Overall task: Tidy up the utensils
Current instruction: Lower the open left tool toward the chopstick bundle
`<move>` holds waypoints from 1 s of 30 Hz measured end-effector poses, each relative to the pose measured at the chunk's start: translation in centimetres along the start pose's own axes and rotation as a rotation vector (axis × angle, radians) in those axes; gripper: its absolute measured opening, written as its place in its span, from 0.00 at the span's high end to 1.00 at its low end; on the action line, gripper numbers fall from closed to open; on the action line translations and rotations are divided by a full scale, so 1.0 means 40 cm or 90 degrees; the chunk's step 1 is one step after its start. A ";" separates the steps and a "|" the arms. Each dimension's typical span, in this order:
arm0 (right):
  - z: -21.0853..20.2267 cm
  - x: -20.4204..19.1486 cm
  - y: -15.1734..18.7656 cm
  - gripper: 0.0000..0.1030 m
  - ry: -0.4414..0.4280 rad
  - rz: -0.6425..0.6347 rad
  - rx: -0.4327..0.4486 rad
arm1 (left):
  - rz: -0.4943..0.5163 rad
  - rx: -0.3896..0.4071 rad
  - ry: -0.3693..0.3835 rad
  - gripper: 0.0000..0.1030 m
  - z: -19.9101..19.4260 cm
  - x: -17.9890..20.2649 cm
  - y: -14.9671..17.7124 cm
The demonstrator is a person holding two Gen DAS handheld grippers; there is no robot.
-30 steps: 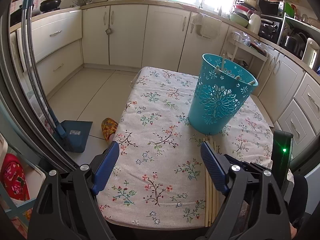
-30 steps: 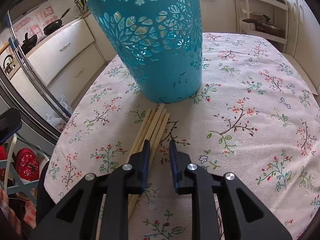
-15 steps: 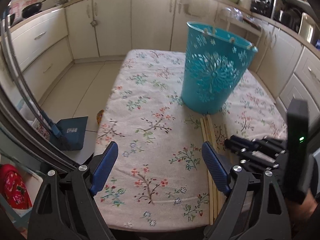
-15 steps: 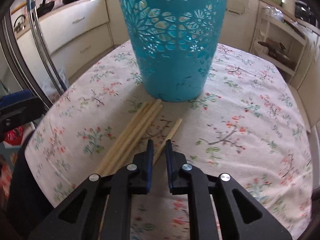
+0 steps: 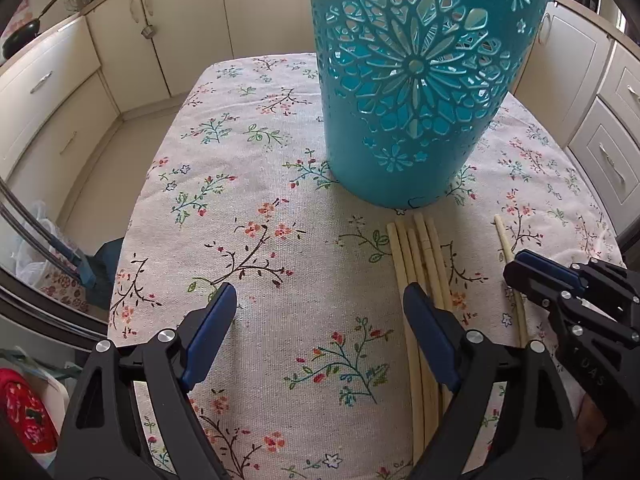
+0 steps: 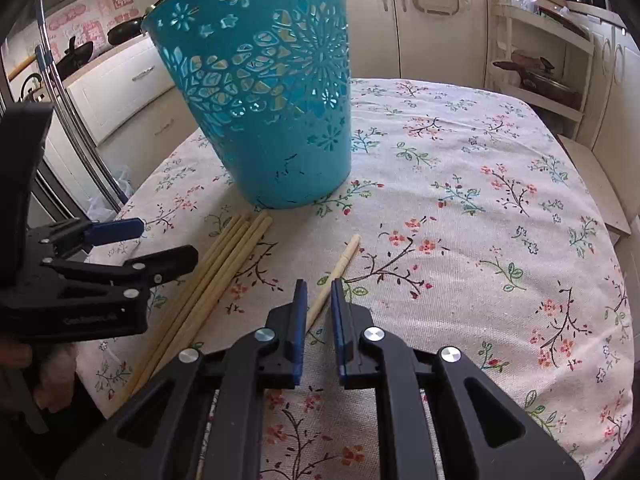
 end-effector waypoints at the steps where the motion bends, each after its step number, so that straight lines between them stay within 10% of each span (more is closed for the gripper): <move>1: 0.000 -0.003 0.000 0.88 0.000 0.000 0.001 | 0.000 0.002 0.001 0.21 0.001 0.001 -0.001; 18: -0.002 0.002 0.003 0.87 0.000 0.000 0.003 | 0.017 0.002 -0.005 0.23 0.007 0.024 -0.012; 30: 0.010 0.007 -0.018 0.88 -0.001 -0.018 -0.029 | 0.037 -0.006 0.013 0.45 0.010 0.039 -0.011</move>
Point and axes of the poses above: each gripper's, at about its wrist camera, not at the fingertips, and z roughly the way its jaws point, x to its right, y to its underside, the point moved 5 cm from there along z, roughly the way its jaws point, and after that the axes turned 9 degrees about -z, right-handed, at the moved point
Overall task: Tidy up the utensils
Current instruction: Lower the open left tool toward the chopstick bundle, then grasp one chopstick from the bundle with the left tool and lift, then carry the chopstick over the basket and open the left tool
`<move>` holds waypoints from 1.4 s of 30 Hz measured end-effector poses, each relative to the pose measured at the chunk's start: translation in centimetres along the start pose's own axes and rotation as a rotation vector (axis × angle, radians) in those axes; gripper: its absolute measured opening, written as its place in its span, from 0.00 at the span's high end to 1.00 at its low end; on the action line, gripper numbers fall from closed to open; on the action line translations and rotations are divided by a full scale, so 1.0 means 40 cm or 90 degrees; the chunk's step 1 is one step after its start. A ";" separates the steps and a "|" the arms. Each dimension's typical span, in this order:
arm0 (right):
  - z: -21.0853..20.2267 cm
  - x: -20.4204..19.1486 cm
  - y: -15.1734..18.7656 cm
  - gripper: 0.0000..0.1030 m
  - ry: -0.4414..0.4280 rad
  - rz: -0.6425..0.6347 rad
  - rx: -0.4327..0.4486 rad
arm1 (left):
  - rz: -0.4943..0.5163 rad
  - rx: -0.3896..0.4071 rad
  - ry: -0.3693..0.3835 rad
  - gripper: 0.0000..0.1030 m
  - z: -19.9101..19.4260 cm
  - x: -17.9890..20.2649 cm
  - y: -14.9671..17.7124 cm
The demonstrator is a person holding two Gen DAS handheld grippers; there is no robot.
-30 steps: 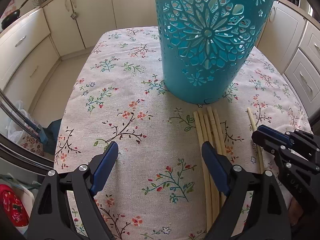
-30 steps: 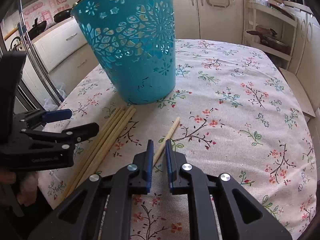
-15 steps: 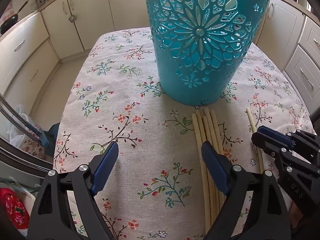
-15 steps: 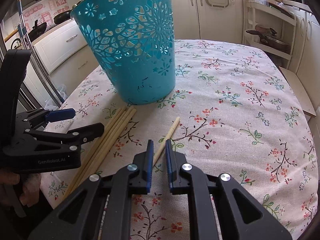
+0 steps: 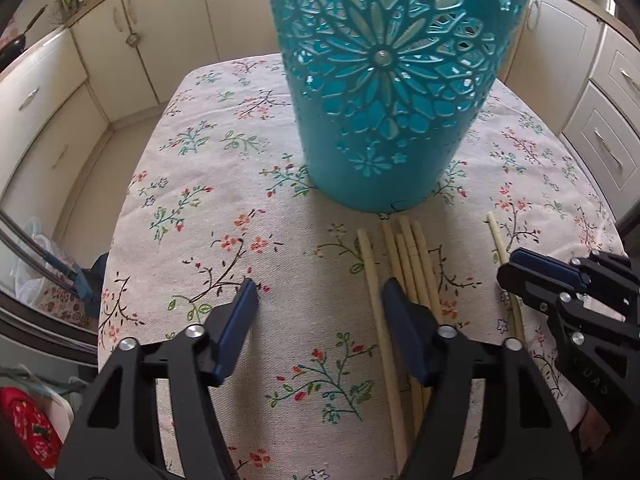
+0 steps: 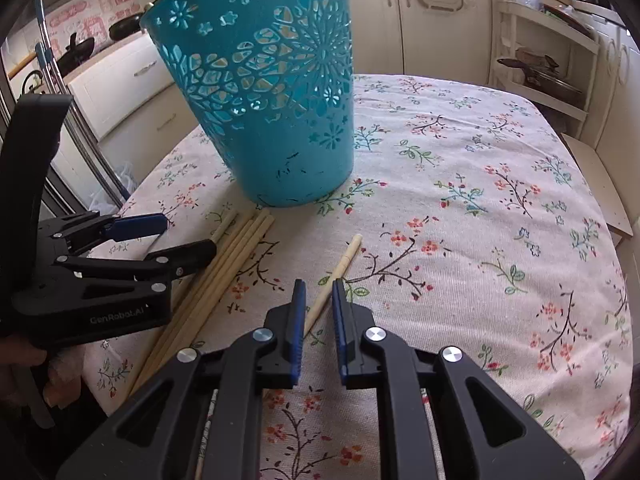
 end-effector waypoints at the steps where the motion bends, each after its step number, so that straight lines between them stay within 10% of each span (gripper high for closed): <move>1: 0.004 0.006 -0.007 0.89 0.004 -0.004 -0.005 | 0.005 0.000 0.004 0.52 -0.001 0.005 -0.001; 13: 0.010 0.027 0.002 0.87 -0.011 0.019 0.016 | 0.007 -0.027 0.047 0.95 0.002 -0.003 -0.024; 24: 0.005 0.001 0.011 0.82 0.008 -0.008 0.018 | -0.062 -0.026 0.152 0.95 -0.129 -0.069 -0.002; 42: 0.006 0.004 0.010 0.80 -0.010 0.004 0.022 | -0.060 0.179 0.284 0.95 -0.579 -0.062 -0.177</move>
Point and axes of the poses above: each gripper's, at about its wrist camera, not at the fingertips, and z roughly the way its jaws point, x to its right, y to its underside, the point moved 5 cm from there along z, roughly the way its jaws point, and after that the axes turned 9 degrees about -z, right-handed, at the moved point
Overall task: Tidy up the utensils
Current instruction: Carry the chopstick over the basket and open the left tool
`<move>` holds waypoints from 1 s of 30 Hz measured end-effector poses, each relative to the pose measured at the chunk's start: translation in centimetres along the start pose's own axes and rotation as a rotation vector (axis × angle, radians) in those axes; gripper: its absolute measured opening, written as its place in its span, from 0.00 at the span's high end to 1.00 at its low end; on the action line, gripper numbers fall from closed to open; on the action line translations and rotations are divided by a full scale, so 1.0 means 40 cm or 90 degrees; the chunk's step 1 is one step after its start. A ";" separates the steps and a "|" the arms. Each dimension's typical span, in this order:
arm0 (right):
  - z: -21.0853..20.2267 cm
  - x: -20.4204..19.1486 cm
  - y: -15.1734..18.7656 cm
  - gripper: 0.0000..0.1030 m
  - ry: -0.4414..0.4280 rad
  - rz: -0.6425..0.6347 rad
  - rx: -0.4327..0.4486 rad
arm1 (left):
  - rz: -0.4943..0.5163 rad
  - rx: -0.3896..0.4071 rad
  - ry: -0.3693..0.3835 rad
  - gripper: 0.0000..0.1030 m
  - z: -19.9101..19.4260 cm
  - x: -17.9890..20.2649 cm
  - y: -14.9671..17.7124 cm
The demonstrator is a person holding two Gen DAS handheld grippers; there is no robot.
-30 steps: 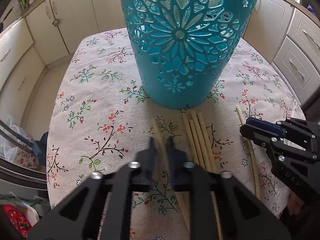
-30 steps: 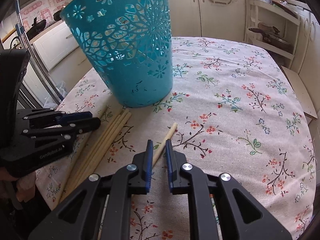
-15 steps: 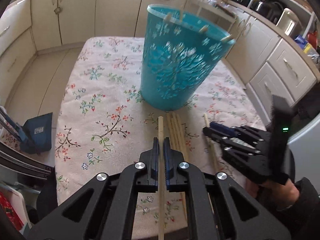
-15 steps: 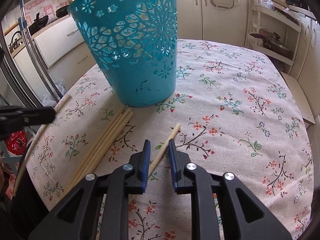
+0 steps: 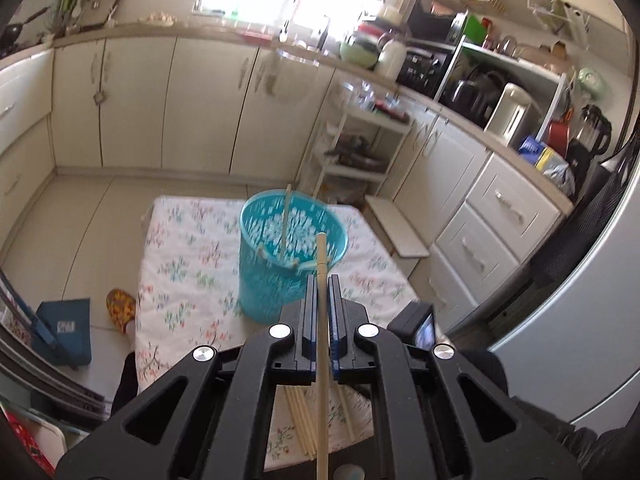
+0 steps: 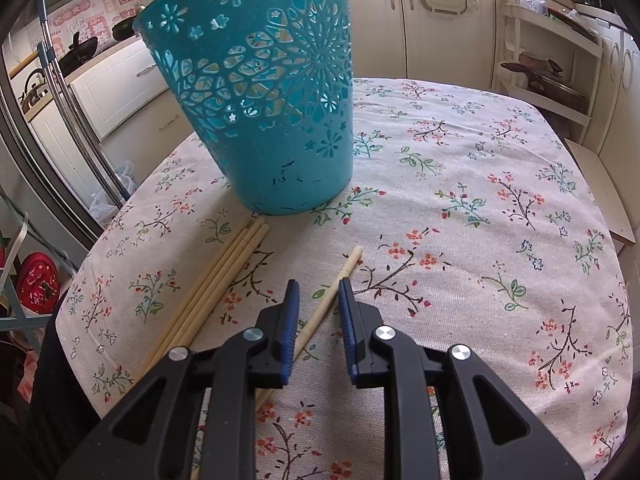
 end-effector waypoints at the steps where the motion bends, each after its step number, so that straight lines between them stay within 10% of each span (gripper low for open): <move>1: 0.000 0.001 0.001 0.80 -0.001 0.001 0.000 | 0.002 0.014 0.003 0.95 -0.009 0.012 -0.018; 16: 0.001 0.019 0.002 0.80 -0.034 0.030 0.008 | 0.030 0.216 0.007 0.95 0.037 0.120 -0.250; 30: 0.000 0.018 0.001 0.74 -0.056 0.037 0.013 | -0.027 0.322 -0.049 0.95 0.246 0.023 -0.348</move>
Point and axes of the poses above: each gripper's, at about its wrist camera, not at the fingertips, and z roughly the way its jaws point, x to its right, y to its underside, the point moved 5 cm from there along z, roughly the way its jaws point, and after that the axes turned 9 degrees about -z, right-handed, at the moved point
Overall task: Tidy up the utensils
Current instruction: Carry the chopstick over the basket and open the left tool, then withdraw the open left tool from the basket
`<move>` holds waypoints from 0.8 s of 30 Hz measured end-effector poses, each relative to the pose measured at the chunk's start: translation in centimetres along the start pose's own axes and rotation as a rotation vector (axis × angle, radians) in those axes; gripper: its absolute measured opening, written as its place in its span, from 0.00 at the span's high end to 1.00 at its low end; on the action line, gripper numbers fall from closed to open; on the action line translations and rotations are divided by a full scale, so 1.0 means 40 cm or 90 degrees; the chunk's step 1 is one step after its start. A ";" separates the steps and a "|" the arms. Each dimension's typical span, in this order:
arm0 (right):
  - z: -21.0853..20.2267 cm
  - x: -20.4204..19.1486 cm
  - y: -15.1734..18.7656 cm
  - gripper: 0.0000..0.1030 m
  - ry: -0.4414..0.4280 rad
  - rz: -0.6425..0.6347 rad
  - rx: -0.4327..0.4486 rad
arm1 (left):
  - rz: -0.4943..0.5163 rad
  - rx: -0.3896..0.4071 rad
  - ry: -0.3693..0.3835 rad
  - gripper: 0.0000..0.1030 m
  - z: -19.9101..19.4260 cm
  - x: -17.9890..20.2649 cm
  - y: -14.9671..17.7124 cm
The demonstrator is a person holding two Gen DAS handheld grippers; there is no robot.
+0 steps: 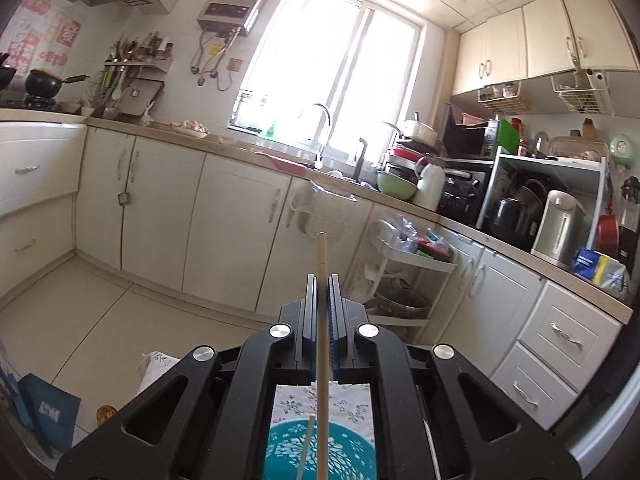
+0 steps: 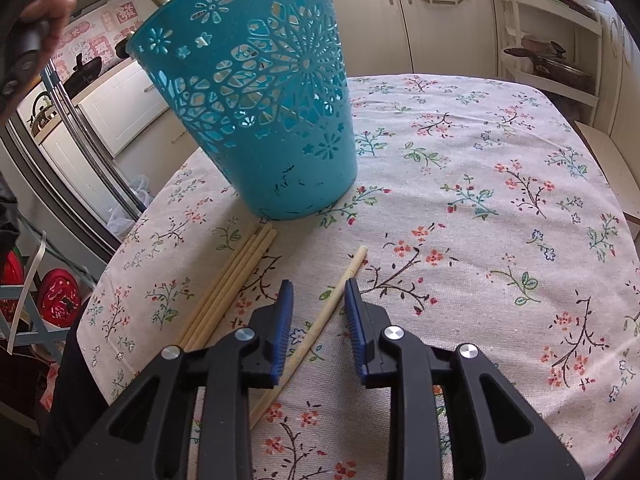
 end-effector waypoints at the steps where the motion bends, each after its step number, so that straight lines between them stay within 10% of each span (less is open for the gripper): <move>1: -0.001 0.002 0.000 0.74 -0.002 0.002 0.000 | -0.002 0.003 -0.006 0.95 0.010 -0.009 0.007; 18: -0.001 0.011 -0.001 0.73 -0.011 0.008 0.003 | 0.060 -0.093 -0.058 0.94 0.043 -0.036 0.124; 24: -0.008 0.006 0.006 0.73 0.006 0.006 0.002 | 0.039 -0.091 -0.096 0.71 -0.085 -0.108 0.135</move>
Point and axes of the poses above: each gripper's, at about its wrist camera, not at the fingertips, and z roughly the way its jaws point, x to its right, y to its underside, the point moved 5 cm from there along z, roughly the way its jaws point, and after that the axes turned 9 degrees about -z, right-handed, at the moved point
